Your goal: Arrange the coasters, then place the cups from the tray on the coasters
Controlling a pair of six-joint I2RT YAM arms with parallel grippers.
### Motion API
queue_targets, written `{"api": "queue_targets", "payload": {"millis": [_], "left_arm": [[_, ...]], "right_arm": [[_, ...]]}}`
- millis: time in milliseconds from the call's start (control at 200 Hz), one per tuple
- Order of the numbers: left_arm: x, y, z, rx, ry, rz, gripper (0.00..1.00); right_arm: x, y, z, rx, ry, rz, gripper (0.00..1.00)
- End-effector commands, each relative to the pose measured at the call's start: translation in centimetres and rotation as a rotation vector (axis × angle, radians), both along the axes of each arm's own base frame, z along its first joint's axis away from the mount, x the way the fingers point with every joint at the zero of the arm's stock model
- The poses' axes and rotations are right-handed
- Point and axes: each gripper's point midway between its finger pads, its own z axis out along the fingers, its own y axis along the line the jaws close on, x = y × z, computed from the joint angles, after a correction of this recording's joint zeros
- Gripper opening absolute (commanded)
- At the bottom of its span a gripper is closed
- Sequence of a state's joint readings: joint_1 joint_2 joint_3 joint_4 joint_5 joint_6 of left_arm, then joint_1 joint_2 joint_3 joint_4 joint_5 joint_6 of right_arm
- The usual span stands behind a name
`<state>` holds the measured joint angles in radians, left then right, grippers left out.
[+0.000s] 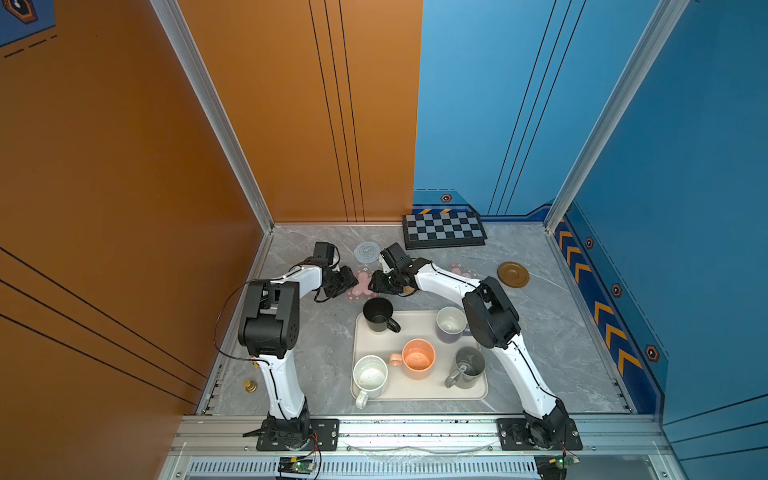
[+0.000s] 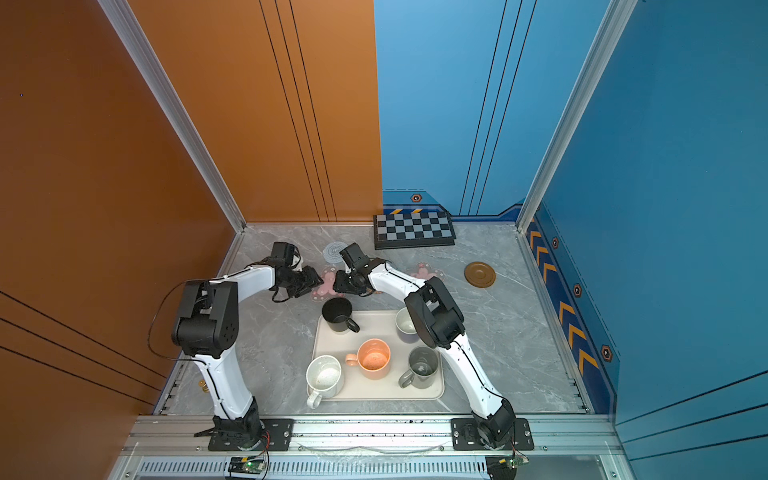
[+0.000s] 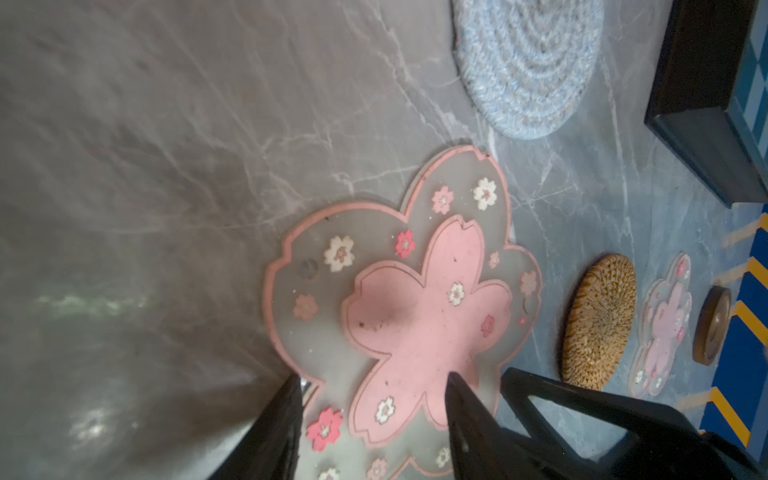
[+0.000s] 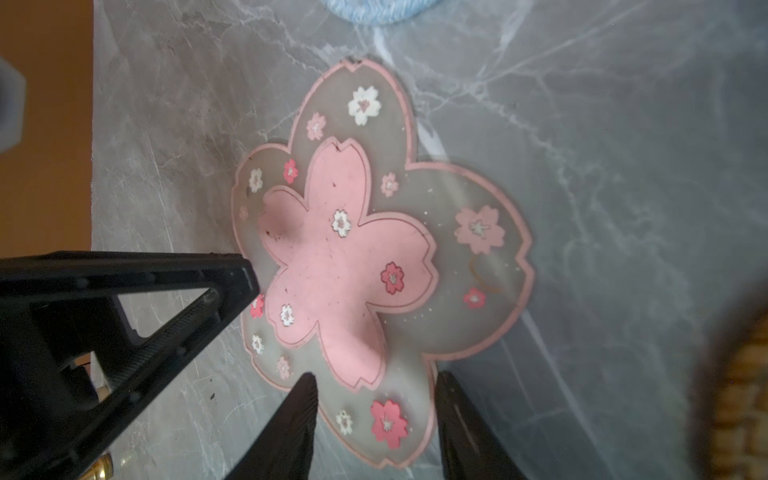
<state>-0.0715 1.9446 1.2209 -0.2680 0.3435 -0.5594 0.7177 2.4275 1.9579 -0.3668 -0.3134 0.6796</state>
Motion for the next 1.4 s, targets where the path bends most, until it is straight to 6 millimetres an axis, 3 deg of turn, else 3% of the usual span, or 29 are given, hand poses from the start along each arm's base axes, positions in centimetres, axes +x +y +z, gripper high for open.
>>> {"api": "queue_targets", "payload": {"millis": [0,531,661,846,971,1081,1091,1126,1397], "left_arm": [[-4.0,-0.7,-5.1,-0.032,0.211,0.006,0.56],[-2.9,-0.2,-4.8,-0.027,0.193,0.041,0.56],[-2.8,-0.4,-4.7,-0.031,0.191,0.038,0.56],[-2.5,-0.1,-3.9,-0.027,0.171,0.043,0.58],[-2.6,0.7,-3.3,0.007,0.171,0.053,0.59],[-2.4,1.4,-2.5,0.037,0.165,0.060,0.59],[-2.4,1.5,-2.5,0.038,0.166,0.062,0.59],[-2.4,1.9,-2.2,0.044,0.165,0.069,0.59],[-2.7,4.0,0.7,0.122,0.139,0.106,0.59]], "right_arm": [[-1.9,0.8,-2.5,-0.020,0.076,0.021,0.48],[-0.4,2.3,-2.2,0.015,0.071,0.008,0.48],[-0.9,2.1,-2.1,0.005,0.080,0.016,0.48],[-1.1,1.0,-1.5,-0.023,0.066,0.008,0.48],[-0.4,-1.0,-0.6,-0.046,0.047,-0.030,0.52],[-0.4,-1.8,1.0,-0.048,0.021,-0.035,0.55],[0.6,-2.9,1.2,-0.048,0.018,-0.058,0.55],[1.0,-3.6,1.7,-0.047,0.010,-0.072,0.55],[1.9,-5.5,5.1,-0.044,-0.059,-0.092,0.57]]}}
